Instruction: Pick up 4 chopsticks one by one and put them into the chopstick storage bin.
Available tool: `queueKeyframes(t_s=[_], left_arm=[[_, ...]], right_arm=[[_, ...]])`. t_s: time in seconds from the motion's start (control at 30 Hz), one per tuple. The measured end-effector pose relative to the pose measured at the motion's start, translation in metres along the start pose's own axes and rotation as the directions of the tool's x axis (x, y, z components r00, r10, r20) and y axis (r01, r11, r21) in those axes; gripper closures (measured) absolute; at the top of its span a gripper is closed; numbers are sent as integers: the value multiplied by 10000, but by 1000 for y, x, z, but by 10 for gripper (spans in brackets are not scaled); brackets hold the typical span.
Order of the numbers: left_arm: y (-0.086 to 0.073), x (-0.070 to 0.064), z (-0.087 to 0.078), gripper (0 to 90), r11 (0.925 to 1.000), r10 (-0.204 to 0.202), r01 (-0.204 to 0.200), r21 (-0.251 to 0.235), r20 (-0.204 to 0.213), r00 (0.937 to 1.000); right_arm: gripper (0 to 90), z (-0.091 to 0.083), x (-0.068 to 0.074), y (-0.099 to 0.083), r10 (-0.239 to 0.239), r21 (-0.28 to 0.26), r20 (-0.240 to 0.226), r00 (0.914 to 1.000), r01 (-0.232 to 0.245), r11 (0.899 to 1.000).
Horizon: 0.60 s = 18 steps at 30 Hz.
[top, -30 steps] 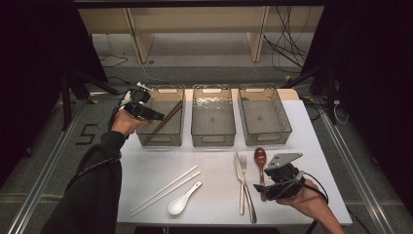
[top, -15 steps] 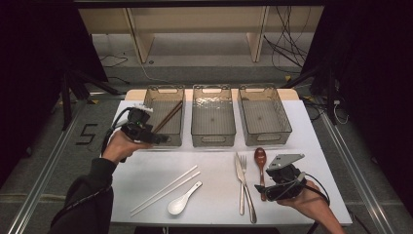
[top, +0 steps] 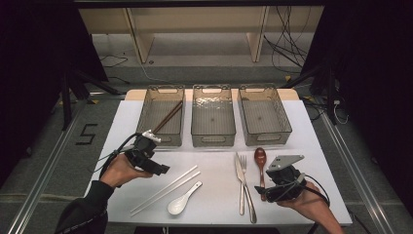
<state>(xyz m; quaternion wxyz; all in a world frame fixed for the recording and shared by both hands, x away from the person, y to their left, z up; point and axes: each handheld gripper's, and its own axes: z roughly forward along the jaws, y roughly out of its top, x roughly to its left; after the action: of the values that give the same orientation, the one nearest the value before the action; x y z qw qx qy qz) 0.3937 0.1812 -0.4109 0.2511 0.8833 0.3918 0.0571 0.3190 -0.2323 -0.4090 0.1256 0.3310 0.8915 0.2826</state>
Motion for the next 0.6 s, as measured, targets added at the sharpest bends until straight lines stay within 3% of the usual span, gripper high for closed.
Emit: queueKeyframes(t_s=[0.3,0.5,0.6], left_arm=[[-16,-16,15,197,9946,611,-610,840,7,9981],[-27,-17,19,255,9877,850,-813,1335,-227,9961],[-32,-17,20,276,9844,930,-900,1511,-131,9956]], right_arm=[[352,1,0,0,8,57,-6,10000,-8,10000],[352,1,1,-1,-30,95,-18,10000,31,10000],[352,1,1,-1,31,106,-3,10000,-31,9999]])
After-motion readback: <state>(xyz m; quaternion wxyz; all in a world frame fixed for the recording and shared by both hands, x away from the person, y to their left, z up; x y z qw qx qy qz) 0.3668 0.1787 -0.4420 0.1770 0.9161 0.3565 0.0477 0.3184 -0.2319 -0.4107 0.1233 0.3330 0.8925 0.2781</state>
